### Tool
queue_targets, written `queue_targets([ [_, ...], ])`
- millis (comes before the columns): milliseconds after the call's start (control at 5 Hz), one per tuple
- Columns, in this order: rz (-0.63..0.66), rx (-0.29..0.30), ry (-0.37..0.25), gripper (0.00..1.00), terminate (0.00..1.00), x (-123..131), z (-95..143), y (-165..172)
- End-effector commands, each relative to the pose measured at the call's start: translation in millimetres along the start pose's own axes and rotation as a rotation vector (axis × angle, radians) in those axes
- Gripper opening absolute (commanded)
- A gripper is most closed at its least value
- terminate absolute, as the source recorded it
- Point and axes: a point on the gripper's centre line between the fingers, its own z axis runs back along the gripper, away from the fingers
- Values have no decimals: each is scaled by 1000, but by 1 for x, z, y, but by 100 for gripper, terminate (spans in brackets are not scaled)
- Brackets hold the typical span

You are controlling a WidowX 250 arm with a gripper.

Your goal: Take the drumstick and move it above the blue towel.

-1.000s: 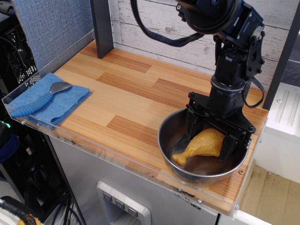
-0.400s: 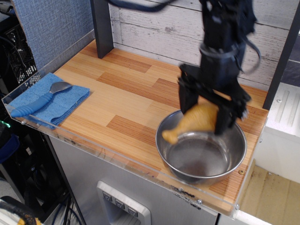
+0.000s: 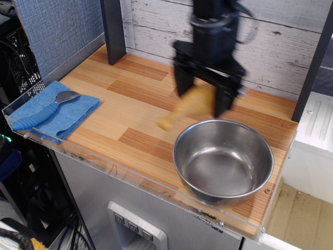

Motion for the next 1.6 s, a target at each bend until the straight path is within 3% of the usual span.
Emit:
queue_targets([
  [0,91,93,-13,0,0,-1,10,68],
  [600,178,154,60,0,0,17,-23,124],
  [1000,256,188,92,0,0,15,-32,161],
  [1400,319,200,70,0,0,13,-40,182],
])
